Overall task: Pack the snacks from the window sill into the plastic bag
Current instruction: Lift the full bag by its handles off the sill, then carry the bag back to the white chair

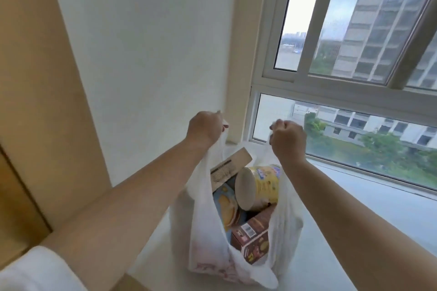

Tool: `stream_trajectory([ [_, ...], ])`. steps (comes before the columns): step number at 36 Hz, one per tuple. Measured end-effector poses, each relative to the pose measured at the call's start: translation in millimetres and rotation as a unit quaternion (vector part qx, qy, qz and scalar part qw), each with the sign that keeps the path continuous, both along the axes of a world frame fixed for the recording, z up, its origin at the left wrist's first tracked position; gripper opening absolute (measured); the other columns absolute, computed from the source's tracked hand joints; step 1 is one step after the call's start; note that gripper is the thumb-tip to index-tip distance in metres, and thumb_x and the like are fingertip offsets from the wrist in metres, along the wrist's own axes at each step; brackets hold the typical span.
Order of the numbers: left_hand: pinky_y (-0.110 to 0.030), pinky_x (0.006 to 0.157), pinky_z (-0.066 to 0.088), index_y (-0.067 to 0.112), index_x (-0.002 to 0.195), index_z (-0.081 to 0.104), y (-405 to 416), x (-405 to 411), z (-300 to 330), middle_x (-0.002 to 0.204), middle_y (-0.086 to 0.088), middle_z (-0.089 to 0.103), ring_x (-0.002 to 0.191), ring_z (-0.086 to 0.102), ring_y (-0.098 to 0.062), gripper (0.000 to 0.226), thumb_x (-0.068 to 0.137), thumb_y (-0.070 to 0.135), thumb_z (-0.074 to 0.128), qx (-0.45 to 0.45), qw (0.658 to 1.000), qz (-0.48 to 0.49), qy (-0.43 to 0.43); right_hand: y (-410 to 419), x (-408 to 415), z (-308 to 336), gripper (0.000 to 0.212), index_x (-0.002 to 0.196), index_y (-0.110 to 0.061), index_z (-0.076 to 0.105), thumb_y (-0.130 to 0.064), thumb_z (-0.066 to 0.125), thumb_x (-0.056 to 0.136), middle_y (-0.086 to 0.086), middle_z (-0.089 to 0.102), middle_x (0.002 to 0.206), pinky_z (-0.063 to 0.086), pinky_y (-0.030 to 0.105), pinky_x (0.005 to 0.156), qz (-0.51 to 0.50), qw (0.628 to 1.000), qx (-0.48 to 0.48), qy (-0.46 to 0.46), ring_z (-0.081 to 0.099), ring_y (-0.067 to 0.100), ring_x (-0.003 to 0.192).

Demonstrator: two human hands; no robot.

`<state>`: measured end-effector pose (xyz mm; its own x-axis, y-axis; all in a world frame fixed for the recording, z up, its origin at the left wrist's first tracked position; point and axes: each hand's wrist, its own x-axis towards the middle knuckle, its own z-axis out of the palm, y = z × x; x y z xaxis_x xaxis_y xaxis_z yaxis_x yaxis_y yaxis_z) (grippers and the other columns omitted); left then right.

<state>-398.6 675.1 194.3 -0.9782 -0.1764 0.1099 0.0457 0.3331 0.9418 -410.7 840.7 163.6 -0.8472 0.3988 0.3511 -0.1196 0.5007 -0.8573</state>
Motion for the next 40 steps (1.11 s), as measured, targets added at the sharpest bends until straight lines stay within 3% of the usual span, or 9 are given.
stream_trajectory([
  [4,-0.019,0.050,0.034,0.015,0.054,0.048,-25.5,52.0,-2.1,0.060,0.006,0.051,0.058,0.045,-0.010,0.045,0.098,0.021,0.041,-0.036,0.994,0.077,0.068,-11.2,33.0,6.9,0.033,0.073,-0.008,0.066,-0.014,0.042,0.094,0.000,0.057,0.047,0.039,0.015,0.043,0.093,0.995,-0.021,0.002,0.054,0.009,0.046],
  [6,-0.017,0.049,0.034,0.014,0.052,0.048,-42.2,78.0,-6.8,0.063,0.007,0.055,0.058,0.046,-0.009,0.045,0.096,0.021,0.042,-0.038,0.990,0.110,0.077,-22.0,48.5,7.5,0.034,0.066,-0.009,0.065,-0.014,0.044,0.092,-0.005,0.050,0.034,0.032,0.012,0.034,0.136,0.990,-0.023,-0.016,0.044,0.001,0.033],
  [8,-0.008,0.042,0.030,0.013,0.052,0.048,-55.9,102.8,-12.7,0.065,0.011,0.056,0.057,0.047,-0.004,0.044,0.096,0.020,0.043,-0.041,0.987,0.139,0.074,-42.3,63.9,6.0,0.036,0.061,-0.014,0.063,-0.015,0.043,0.091,-0.006,0.048,0.031,0.032,0.014,0.035,0.187,0.982,-0.003,-0.038,0.042,0.002,0.031],
  [13,-0.006,0.043,0.033,0.014,0.055,0.049,-90.5,159.8,-14.9,0.050,0.008,0.053,0.047,0.048,0.011,0.043,0.097,0.021,0.044,-0.060,0.971,0.217,0.084,-105.8,99.8,7.0,0.035,0.060,-0.017,0.062,-0.017,0.044,0.090,-0.003,0.052,0.040,0.034,0.021,0.043,0.312,0.948,-0.005,-0.060,0.041,0.003,0.033],
  [16,-0.009,0.051,0.035,0.018,0.062,0.053,-114.3,189.9,-15.0,0.054,0.008,0.054,0.058,0.051,0.000,0.038,0.098,0.026,0.043,-0.065,0.961,0.257,0.077,-138.0,116.6,8.4,0.035,0.060,-0.016,0.063,-0.016,0.045,0.091,-0.004,0.051,0.037,0.031,0.019,0.041,0.365,0.928,-0.021,-0.066,0.041,0.002,0.032],
  [20,-0.019,0.059,0.035,0.010,0.073,0.059,-144.2,228.1,-16.8,0.063,0.003,0.048,0.066,0.045,-0.007,0.036,0.099,0.029,0.041,-0.089,0.944,0.312,0.068,-182.7,141.0,8.8,0.036,0.066,-0.015,0.064,-0.018,0.043,0.095,-0.007,0.052,0.035,0.031,0.013,0.035,0.422,0.903,-0.023,-0.071,0.040,0.002,0.031],
  [28,-0.026,0.064,0.036,0.022,0.065,0.052,-214.0,289.4,-27.9,0.063,0.004,0.050,0.063,0.044,-0.007,0.036,0.099,0.029,0.044,-0.064,0.926,0.372,-0.002,-270.6,185.5,-7.9,0.033,0.082,-0.011,0.066,-0.021,0.039,0.098,-0.003,0.058,0.054,0.033,0.011,0.035,0.503,0.856,0.018,-0.117,0.042,-0.001,0.030],
  [34,-0.040,0.089,0.045,0.024,0.068,0.055,-266.3,324.9,-62.2,0.071,0.004,0.052,0.070,0.043,-0.012,0.031,0.098,0.029,0.046,-0.010,0.916,0.393,-0.076,-328.3,213.0,-48.6,0.032,0.080,-0.009,0.065,-0.019,0.040,0.098,-0.003,0.059,0.053,0.037,0.019,0.044,0.505,0.834,0.025,-0.220,0.044,0.005,0.037],
  [40,-0.027,0.068,0.041,0.028,0.063,0.053,-324.8,359.6,-109.5,0.060,0.006,0.061,0.057,0.048,-0.009,0.035,0.096,0.021,0.048,0.023,0.912,0.388,-0.131,-378.8,241.9,-93.6,0.031,0.072,-0.006,0.061,-0.013,0.042,0.096,0.004,0.062,0.054,0.048,0.023,0.045,0.493,0.807,-0.005,-0.325,0.056,0.011,0.037],
])
